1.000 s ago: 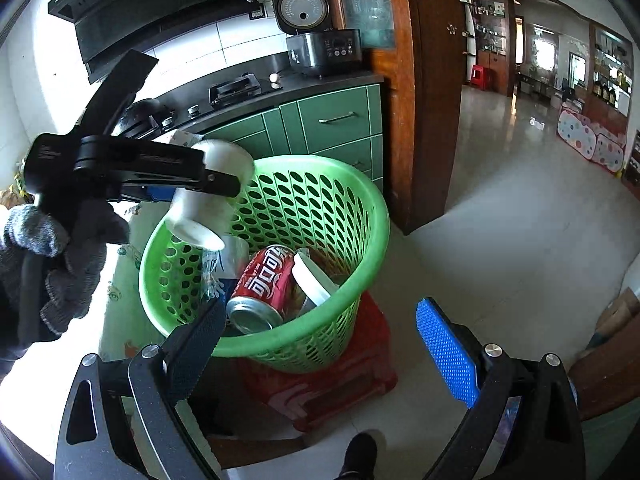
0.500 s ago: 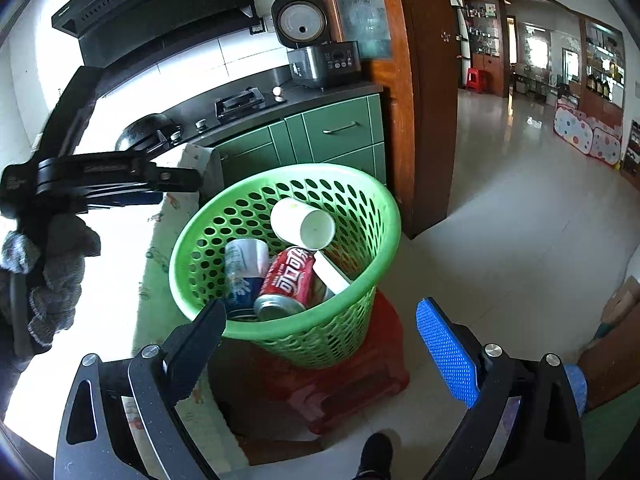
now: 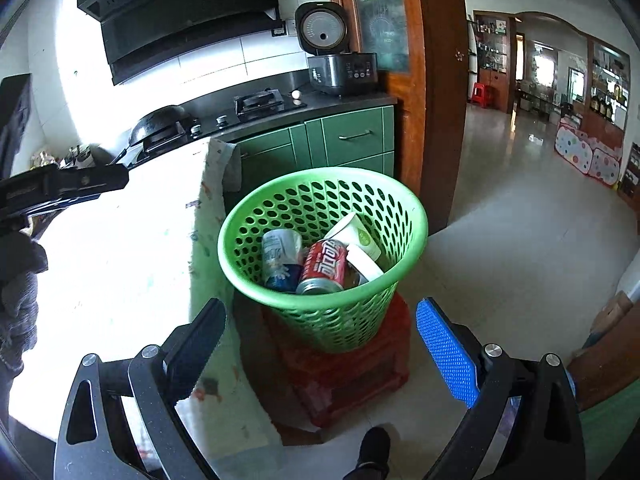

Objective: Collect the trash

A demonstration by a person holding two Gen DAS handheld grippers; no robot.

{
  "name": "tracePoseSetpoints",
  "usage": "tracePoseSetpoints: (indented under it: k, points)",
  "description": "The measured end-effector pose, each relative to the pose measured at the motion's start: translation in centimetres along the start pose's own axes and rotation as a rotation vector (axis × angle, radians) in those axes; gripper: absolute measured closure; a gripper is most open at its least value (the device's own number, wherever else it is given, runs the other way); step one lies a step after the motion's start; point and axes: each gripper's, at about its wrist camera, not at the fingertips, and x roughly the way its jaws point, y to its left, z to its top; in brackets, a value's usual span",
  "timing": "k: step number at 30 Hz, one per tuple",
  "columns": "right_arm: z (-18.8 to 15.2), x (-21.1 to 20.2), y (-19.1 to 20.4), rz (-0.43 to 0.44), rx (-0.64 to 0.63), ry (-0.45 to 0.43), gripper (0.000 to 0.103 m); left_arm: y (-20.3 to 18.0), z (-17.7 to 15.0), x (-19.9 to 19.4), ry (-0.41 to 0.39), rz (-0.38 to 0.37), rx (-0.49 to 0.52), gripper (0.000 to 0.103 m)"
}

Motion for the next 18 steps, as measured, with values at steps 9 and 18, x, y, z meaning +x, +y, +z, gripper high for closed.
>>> tracePoseSetpoints:
  k: [9, 18]
  points:
    - [-1.2, -2.4, 2.7, 0.012, -0.033, 0.000, 0.010, 1.8, -3.7, -6.5, -0.069, 0.056, -0.017, 0.005]
    - [-2.1, -3.9, 4.3, 0.038, -0.052, 0.000, 0.010, 2.7, -6.4, -10.4, -0.108, 0.109, -0.050, 0.005]
